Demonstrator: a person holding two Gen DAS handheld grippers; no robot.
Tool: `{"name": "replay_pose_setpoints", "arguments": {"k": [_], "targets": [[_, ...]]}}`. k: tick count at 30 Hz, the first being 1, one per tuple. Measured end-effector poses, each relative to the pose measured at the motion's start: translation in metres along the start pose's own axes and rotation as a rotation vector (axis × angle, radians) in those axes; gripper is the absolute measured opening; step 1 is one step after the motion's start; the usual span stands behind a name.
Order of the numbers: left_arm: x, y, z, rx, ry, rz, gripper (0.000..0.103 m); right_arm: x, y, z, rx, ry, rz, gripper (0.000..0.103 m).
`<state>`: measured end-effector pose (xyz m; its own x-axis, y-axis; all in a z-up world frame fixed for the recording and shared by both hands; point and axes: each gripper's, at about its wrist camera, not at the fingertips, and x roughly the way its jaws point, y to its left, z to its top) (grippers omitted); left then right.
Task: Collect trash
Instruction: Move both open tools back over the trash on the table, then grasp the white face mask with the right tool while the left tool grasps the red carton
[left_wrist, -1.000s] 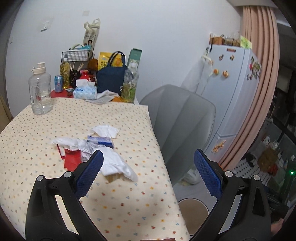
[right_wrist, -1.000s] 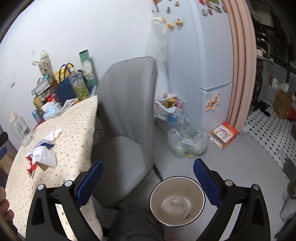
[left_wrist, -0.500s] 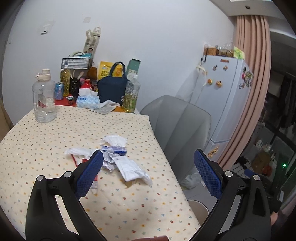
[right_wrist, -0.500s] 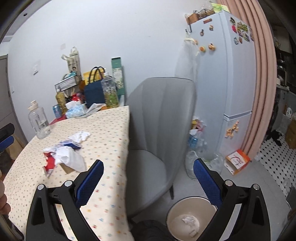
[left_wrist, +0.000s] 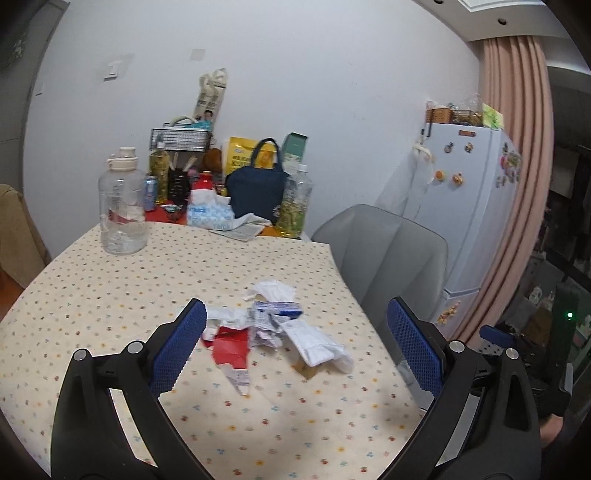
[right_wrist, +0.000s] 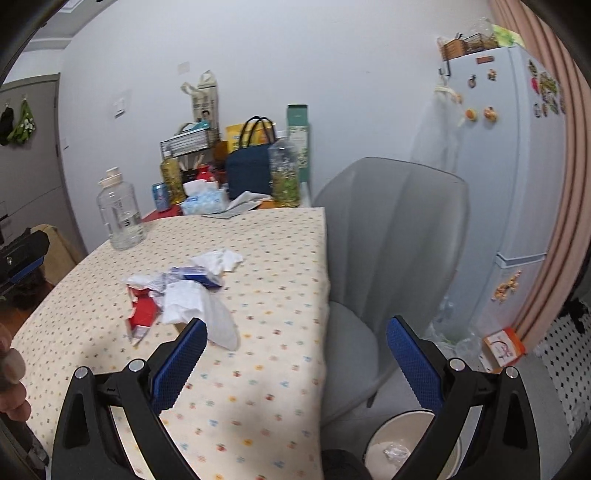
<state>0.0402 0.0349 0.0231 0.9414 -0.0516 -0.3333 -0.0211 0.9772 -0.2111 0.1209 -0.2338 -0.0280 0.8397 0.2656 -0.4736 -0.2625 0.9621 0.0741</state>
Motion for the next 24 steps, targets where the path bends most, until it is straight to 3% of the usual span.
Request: {"name": "replay_pose_setpoints", "arguments": {"k": [9,13,18,24], "targets": [[-0.003,0.054,0.005,-0.073,0.037,0.125,0.097,0.033,0.033,0.006,0.005,0.045,0.175,0.095],[0.005,0.069,0.001,-0.08,0.074,0.196,0.097,0.049,0.052,0.006,-0.034,0.084,0.208,0.095],[0.022,0.077,-0.008,-0.102,0.13,0.172,0.097,0.07,0.067,0.007,-0.036,0.139,0.267,0.095],[0.05,0.079,-0.024,-0.128,0.21,0.158,0.097,0.093,0.074,0.007,-0.011,0.19,0.303,0.086]]}}
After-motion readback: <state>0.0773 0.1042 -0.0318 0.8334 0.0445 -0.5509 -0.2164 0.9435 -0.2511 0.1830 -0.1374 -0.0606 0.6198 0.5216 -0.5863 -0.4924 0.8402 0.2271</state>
